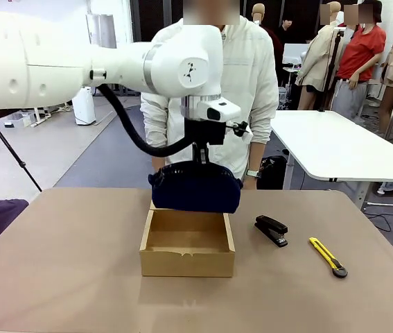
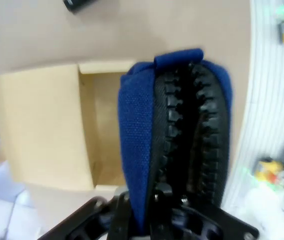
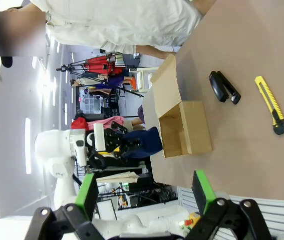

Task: Pack the items into the box.
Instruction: Pick up the item specified by the human and place it in the Mailer Box.

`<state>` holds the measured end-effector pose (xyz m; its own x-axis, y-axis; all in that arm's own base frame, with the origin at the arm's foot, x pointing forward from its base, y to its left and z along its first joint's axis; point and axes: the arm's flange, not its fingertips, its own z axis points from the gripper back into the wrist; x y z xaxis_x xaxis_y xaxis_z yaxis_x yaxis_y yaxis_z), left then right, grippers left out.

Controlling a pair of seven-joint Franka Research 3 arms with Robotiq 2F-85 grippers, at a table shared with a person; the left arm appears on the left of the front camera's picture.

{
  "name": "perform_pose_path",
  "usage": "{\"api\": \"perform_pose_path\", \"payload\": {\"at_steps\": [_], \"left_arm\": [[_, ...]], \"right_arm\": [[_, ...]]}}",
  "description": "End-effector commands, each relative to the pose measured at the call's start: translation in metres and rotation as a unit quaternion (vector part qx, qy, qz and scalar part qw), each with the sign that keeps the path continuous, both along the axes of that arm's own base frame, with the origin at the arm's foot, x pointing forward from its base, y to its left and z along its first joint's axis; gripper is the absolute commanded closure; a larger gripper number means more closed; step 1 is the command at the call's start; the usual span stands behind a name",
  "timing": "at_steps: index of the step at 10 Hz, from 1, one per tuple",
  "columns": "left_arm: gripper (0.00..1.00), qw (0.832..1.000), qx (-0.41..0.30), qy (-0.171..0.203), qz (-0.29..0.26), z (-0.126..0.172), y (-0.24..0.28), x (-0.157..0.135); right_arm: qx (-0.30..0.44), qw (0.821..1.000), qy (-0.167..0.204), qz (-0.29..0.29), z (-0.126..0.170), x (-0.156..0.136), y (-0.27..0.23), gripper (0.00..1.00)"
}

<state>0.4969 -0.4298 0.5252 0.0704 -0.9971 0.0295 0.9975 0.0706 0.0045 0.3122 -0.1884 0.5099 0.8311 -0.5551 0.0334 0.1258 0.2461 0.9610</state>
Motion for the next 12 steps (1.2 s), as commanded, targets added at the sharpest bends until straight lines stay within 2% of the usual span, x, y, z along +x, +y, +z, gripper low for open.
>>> {"api": "perform_pose_path", "payload": {"at_steps": [1,2,5,7,8,12], "left_arm": [[1.00,0.999,-0.021,-0.013,0.032,-0.041,0.032,-0.034],[1.00,0.998,-0.021,-0.029,0.042,-0.061,0.034,-0.036],[1.00,0.996,-0.078,-0.044,-0.014,-0.106,0.040,-0.019],[1.00,0.997,-0.058,-0.048,-0.011,-0.130,0.037,-0.017],[1.00,0.998,-0.037,-0.043,0.006,-0.143,0.038,-0.017],[1.00,0.998,-0.055,0.000,-0.009,-0.173,0.030,-0.010]], "right_arm": [[0.004,1.000,-0.007,0.001,0.002,0.000,0.000,0.00],[0.004,1.000,-0.007,0.001,0.002,0.000,0.000,0.00],[0.004,1.000,-0.007,0.001,0.002,0.000,0.000,0.00],[0.004,1.000,-0.007,0.001,0.002,0.000,0.000,0.00],[0.004,1.000,-0.007,0.001,0.002,0.000,0.000,0.00],[0.004,1.000,-0.007,0.001,0.002,0.000,0.000,0.00]]}}
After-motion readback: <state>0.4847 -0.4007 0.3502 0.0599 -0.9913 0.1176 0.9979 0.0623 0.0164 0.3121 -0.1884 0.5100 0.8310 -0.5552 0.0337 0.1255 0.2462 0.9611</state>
